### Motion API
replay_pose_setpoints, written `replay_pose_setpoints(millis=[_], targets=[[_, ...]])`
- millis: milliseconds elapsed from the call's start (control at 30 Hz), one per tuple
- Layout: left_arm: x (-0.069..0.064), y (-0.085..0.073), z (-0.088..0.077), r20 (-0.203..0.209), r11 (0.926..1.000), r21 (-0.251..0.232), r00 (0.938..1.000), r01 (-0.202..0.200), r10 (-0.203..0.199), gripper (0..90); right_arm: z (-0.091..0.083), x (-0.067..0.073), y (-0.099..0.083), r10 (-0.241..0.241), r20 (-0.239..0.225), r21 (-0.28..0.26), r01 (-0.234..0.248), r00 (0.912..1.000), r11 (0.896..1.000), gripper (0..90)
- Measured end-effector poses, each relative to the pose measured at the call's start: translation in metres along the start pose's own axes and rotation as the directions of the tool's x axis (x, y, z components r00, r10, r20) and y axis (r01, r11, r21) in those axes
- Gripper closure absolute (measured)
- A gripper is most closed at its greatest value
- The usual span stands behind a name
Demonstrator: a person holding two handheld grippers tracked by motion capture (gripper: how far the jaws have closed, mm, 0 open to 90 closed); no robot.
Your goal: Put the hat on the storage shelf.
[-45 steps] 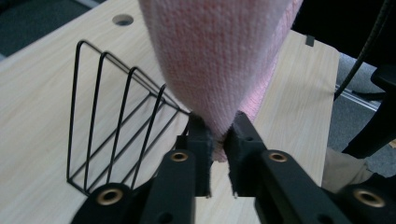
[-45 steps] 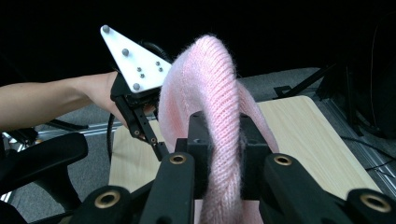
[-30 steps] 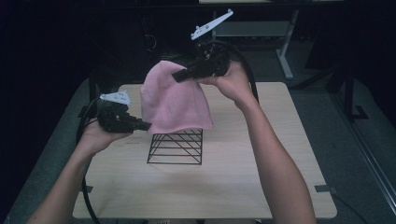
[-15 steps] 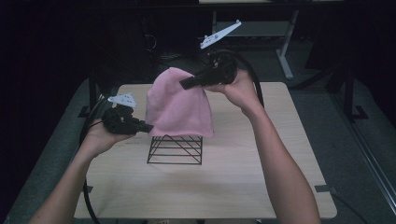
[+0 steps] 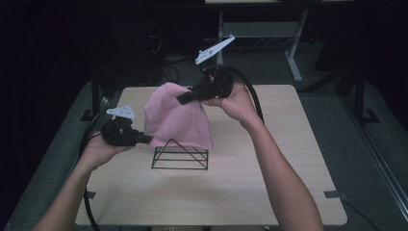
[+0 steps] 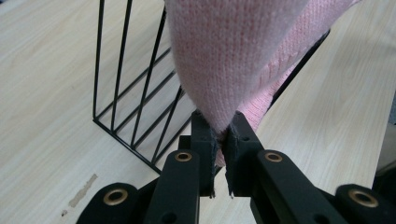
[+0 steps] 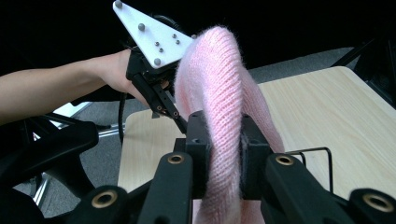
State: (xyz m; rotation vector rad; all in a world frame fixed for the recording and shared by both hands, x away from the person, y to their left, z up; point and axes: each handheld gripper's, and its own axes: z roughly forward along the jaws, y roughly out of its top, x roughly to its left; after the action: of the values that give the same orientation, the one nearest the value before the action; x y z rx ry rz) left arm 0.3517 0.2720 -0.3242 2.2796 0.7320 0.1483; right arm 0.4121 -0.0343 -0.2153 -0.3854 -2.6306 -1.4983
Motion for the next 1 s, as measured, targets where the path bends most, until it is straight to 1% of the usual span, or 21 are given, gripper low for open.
replay_pose_setpoints(millis=[67,100,133,167,200,267,300,333,400,467,533,633,733,833,900,933,1000], targets=[[0.0,-0.004,0.002,-0.004,1.0,0.007,1.0,-0.005,0.005,83.6,0.003,-0.001,-0.003,0.002,-0.008,0.001,-0.002,1.0,1.0,77.5],[0.0,-0.005,0.003,-0.005,0.9999,0.012,1.0,-0.004,0.004,83.6,0.006,-0.002,-0.007,0.004,-0.015,0.001,-0.004,0.9999,1.0,76.6],[0.0,-0.007,0.004,-0.007,0.9999,0.015,1.0,0.002,-0.002,83.6,0.006,-0.002,-0.007,0.004,-0.015,0.001,-0.004,0.9999,1.0,76.6],[0.0,-0.011,0.009,-0.014,0.9996,0.029,0.9999,0.0,0.001,83.6,0.01,-0.002,-0.011,0.006,-0.032,0.005,-0.006,0.9995,1.0,76.7],[0.0,-0.011,0.009,-0.014,0.9996,0.029,0.9999,0.0,0.001,83.6,0.01,-0.002,-0.011,0.006,-0.032,0.005,-0.006,0.9995,1.0,76.7],[0.0,-0.013,0.012,-0.018,0.9993,0.038,0.9998,0.0,0.001,83.6,0.014,-0.002,-0.017,0.017,-0.043,0.006,-0.017,0.9989,1.0,76.6],[0.0,-0.013,0.012,-0.018,0.9993,0.038,0.9998,0.0,0.001,83.6,0.016,-0.003,-0.019,0.014,-0.044,0.006,-0.014,0.9989,1.0,76.6],[-0.001,-0.016,0.015,-0.027,0.9989,0.046,0.9996,-0.003,0.004,83.6,0.018,-0.005,-0.022,0.012,-0.048,0.009,-0.012,0.9988,1.0,76.6],[0.0,-0.02,0.018,-0.03,0.9985,0.054,0.9995,-0.003,0.004,83.6,0.02,-0.006,-0.027,0.031,-0.053,0.012,-0.03,0.9981,0.999,76.6],[0.0,-0.022,0.02,-0.033,0.9983,0.059,0.9995,0.001,0.001,83.6,0.023,-0.008,-0.031,0.029,-0.057,0.015,-0.029,0.998,0.999,76.6],[0.002,-0.028,0.025,-0.042,0.9975,0.07,0.9991,0.012,-0.009,83.6,0.028,-0.009,-0.035,0.046,-0.074,0.021,-0.044,0.9962,0.999,76.4],[0.003,-0.033,0.029,-0.046,0.9963,0.084,0.9989,0.015,-0.011,83.6,0.034,-0.009,-0.041,0.047,-0.089,0.026,-0.044,0.9949,0.999,76.3],[0.004,-0.038,0.034,-0.052,0.9946,0.103,0.9986,0.015,-0.01,83.6,0.04,-0.01,-0.046,0.054,-0.101,0.041,-0.05,0.9934,0.998,76.1],[0.005,-0.043,0.039,-0.056,0.9937,0.11,0.9983,0.02,-0.013,83.6,0.046,-0.01,-0.052,0.062,-0.106,0.05,-0.056,0.9924,0.997,76.0],[0.006,-0.045,0.042,-0.059,0.9918,0.126,0.9982,0.018,-0.011,83.6,0.048,-0.01,-0.056,0.067,-0.114,0.057,-0.061,0.9913,0.997,75.8],[0.006,-0.047,0.045,-0.065,0.9921,0.124,0.9979,0.018,-0.01,83.5,0.05,-0.01,-0.058,0.067,-0.117,0.061,-0.06,0.9908,0.996,75.6],[0.005,-0.049,0.049,-0.069,0.9898,0.142,0.9976,0.009,0.0,83.6,0.053,-0.01,-0.062,0.077,-0.116,0.081,-0.068,0.9902,0.994,75.3]])
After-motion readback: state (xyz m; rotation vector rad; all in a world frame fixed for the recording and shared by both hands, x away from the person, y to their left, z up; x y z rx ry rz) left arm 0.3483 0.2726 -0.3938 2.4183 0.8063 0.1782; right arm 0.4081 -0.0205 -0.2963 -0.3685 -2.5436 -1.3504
